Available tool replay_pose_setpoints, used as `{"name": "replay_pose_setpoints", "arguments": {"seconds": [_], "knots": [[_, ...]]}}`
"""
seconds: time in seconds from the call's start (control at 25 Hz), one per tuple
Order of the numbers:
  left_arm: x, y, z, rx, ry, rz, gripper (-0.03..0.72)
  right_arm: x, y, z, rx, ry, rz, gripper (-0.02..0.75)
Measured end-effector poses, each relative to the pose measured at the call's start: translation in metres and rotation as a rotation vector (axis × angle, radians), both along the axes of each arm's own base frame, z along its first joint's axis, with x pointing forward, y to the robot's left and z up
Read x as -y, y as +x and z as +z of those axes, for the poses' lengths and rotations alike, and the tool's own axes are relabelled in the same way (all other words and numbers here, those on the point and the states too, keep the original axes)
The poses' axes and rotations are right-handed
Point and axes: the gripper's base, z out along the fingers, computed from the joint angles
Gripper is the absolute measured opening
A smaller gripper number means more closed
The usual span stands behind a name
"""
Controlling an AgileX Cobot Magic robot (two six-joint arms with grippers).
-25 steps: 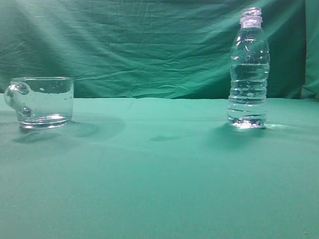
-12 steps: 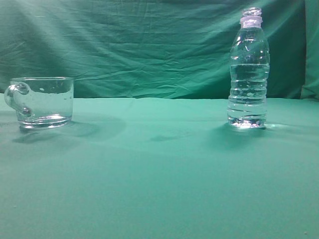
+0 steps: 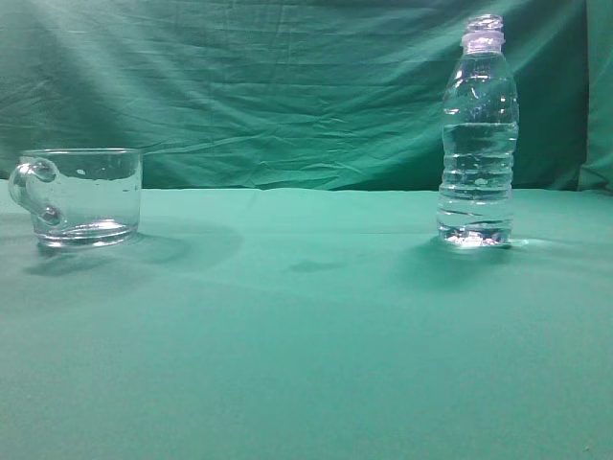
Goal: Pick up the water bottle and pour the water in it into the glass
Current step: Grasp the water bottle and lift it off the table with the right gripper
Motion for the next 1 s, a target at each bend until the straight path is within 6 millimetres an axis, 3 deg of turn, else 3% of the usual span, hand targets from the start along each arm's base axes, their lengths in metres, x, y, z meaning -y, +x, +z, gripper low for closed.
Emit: {"name": "replay_pose_setpoints", "arguments": {"seconds": [0.16,0.32,0.48,0.6,1.0], "knots": [[0.0,0.0,0.0,0.0,0.0,0.0,0.0,0.0,0.001,0.003,0.047,-0.035,0.012,0.0],[0.0,0.0,0.0,0.0,0.0,0.0,0.0,0.0,0.005,0.026,0.289,0.216,-0.037,0.0],[0.0,0.0,0.0,0.0,0.0,0.0,0.0,0.004,0.003,0.043,0.477,0.308,-0.064,0.0],[0.0,0.0,0.0,0.0,0.0,0.0,0.0,0.002,0.003,0.045,0.417,0.322,-0.053,0.0],[0.0,0.0,0.0,0.0,0.0,0.0,0.0,-0.002,0.021,0.097,0.271,0.351,-0.05,0.0]]}}
